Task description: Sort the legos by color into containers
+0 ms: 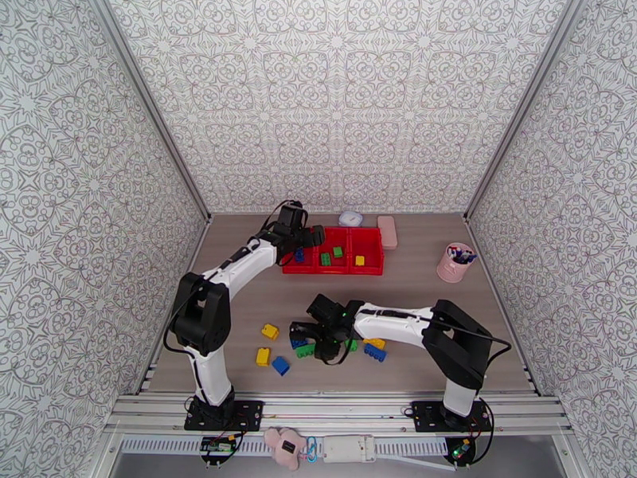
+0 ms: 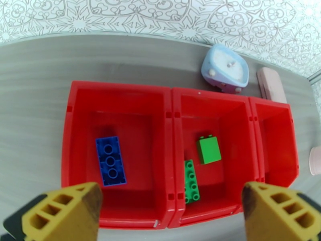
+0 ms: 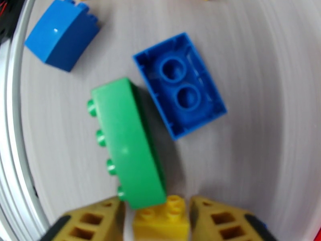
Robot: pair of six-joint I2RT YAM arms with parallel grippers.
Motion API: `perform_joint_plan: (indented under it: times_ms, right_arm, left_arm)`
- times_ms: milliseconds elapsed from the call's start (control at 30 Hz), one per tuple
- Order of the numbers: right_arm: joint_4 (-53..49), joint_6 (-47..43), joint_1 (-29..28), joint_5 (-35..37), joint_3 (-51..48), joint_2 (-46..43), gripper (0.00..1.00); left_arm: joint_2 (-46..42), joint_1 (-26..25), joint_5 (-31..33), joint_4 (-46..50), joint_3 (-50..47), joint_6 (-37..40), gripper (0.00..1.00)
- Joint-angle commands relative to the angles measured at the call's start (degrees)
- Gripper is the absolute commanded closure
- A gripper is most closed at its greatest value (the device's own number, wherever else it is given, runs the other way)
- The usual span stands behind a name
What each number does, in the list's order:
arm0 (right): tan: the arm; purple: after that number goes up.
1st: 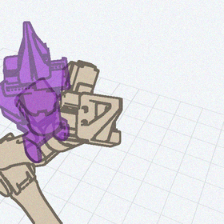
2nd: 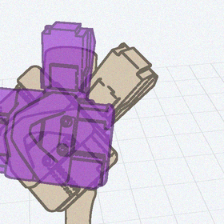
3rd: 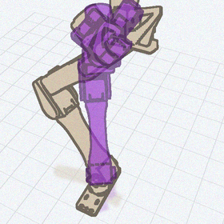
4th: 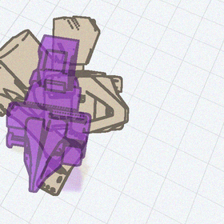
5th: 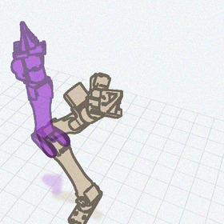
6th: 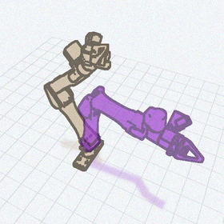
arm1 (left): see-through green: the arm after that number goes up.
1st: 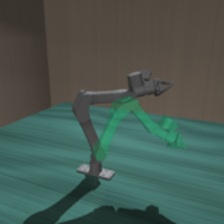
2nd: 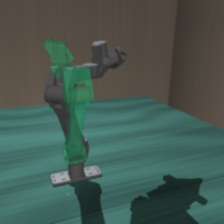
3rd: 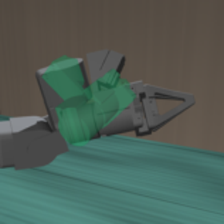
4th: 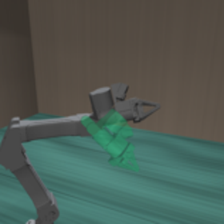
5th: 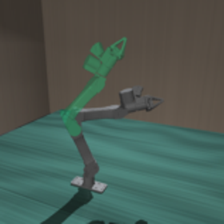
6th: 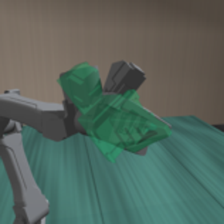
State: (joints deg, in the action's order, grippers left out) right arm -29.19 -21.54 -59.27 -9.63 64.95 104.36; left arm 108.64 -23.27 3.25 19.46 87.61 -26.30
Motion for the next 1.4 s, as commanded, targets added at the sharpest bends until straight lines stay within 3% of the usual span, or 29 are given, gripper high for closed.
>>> perform_joint_plan:
  times_ms: [0, 433, 800, 967, 1167, 1367]
  right_arm:
    - [-0.20, 0.52, -0.15, 0.24, 0.71, 0.07, 0.71]
    - [4.52, 4.06, 3.23, -2.10, -3.33, -8.23, 0.75]
    - [22.52, 16.68, 18.64, -10.29, -13.14, -22.41, 0.75]
    - [32.38, 23.33, 25.98, -8.87, -17.10, -26.33, 0.76]
    - [39.11, 28.02, 32.29, -3.47, -17.15, -25.13, 0.77]
    - [41.21, 30.40, 36.61, 0.60, -10.06, -15.35, 0.77]
  left_arm:
    - [-1.13, -0.31, 0.20, -0.96, -1.11, 0.99, 0.04]
    - [-5.57, -0.50, 0.90, -4.97, -5.83, 2.96, 0.04]
    - [-14.22, -2.41, -5.62, -15.46, -20.63, 10.87, 0.00]
    - [-18.74, -3.26, -10.46, -18.57, -27.62, 14.45, 0.00]
    - [-23.65, -5.68, -12.19, -21.36, -34.35, 21.94, 0.01]
    - [-26.32, -7.05, -15.79, -24.90, -39.05, 28.64, 0.02]
